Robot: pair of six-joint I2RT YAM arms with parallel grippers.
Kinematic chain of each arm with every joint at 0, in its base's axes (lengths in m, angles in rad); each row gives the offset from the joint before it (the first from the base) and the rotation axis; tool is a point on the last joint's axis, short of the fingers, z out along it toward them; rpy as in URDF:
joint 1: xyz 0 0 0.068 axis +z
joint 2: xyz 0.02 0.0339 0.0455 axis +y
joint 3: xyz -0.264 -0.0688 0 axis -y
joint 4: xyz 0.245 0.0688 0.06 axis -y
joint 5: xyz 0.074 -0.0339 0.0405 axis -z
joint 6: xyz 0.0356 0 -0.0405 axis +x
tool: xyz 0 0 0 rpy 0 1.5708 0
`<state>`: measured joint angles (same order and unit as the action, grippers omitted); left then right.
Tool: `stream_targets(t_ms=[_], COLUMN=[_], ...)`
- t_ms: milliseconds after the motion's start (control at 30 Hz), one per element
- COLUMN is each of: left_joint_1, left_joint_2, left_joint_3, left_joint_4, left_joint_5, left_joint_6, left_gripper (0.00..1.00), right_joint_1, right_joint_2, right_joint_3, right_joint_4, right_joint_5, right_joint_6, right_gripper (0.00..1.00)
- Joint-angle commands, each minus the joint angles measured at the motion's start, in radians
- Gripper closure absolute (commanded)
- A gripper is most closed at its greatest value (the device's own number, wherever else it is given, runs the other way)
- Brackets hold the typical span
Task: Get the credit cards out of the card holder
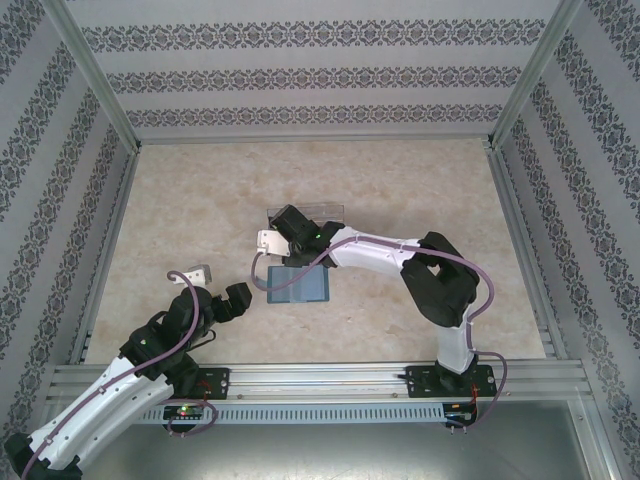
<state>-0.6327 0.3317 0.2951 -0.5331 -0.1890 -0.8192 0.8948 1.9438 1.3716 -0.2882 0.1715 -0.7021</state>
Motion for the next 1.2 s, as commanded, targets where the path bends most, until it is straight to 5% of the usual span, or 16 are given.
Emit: stream_targets(t_ms=[0, 700, 1167], left_joint_1=[0.012, 0.013, 0.013], left_joint_2=[-0.01, -0.01, 0.06], left_joint_3=[-0.007, -0.004, 0.0], left_joint_4=[-0.026, -0.022, 0.067], left_joint_5=[-0.009, -0.006, 0.075], left_joint_6=[0.008, 0.009, 0.019], left_gripper=[0.0, 0.0, 0.0], right_joint_1=[0.008, -0.014, -0.022], right_joint_2=[0.015, 0.018, -0.284], right_joint_3=[-0.002, 0.01, -0.212], right_joint_4=[-0.01, 0.105, 0.237], right_joint_5=[0.016, 0.177, 0.207], right_joint_6=[0.021, 0.092, 0.429], right_gripper=[0.53, 0.56, 0.57])
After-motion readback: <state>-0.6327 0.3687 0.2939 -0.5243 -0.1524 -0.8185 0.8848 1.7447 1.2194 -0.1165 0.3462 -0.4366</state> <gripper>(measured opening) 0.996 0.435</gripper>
